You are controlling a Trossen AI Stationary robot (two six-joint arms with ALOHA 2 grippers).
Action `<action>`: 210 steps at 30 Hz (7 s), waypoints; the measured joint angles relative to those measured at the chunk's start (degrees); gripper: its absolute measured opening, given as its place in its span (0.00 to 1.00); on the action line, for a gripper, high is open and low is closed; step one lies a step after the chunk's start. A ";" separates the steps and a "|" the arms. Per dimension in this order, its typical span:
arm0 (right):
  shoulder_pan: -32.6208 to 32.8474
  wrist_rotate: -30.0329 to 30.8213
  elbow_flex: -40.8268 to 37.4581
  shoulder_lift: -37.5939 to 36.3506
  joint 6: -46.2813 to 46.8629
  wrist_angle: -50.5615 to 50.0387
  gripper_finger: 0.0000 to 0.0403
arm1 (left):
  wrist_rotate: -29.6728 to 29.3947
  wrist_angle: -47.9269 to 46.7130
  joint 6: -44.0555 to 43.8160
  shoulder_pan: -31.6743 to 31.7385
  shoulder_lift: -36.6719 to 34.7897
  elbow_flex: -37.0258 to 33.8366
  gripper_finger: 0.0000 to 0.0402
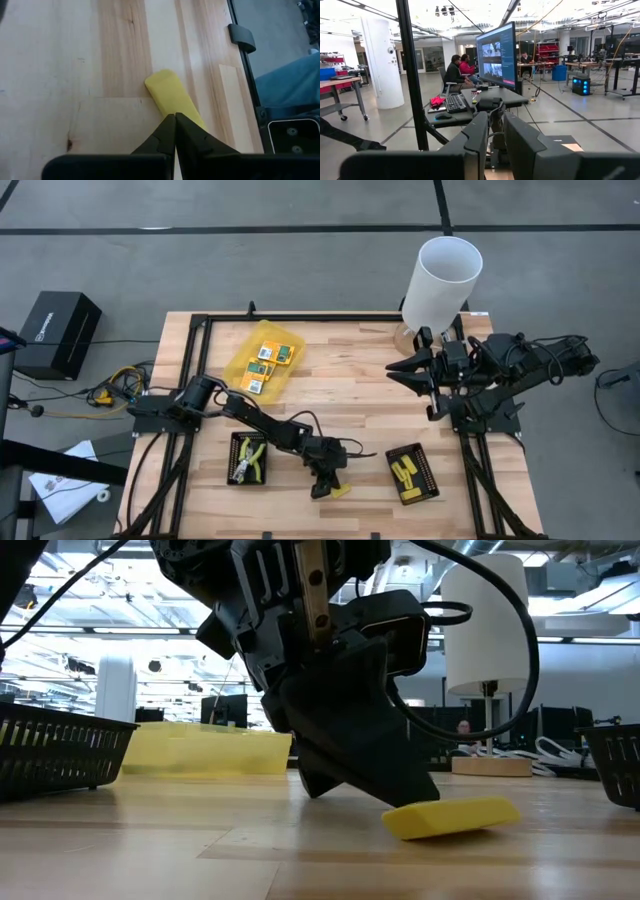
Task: Pick & Place School Supplies
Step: Put the yellow eraser into the right black bin
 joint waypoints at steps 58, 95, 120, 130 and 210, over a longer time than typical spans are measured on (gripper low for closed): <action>0.01 -0.02 0.00 0.02 1.12 -3.02 0.14 | 7.66 10.75 0.85 1.52 -1.76 -0.97 0.00; -5.61 -3.04 0.01 0.15 2.99 -3.41 0.14 | 0.11 -0.15 3.57 0.92 1.80 -0.08 0.00; -5.59 -4.57 0.00 0.15 3.10 -3.21 0.14 | -1.33 -6.97 9.08 7.13 0.60 -0.30 0.00; -6.33 -4.46 2.34 -0.21 0.94 -4.58 0.14 | 0.30 -9.42 1.31 12.91 -17.12 -2.03 0.02; 5.52 -29.96 17.75 65.94 7.82 -29.62 0.47 | -31.35 -49.11 4.11 16.33 -76.73 -2.84 0.32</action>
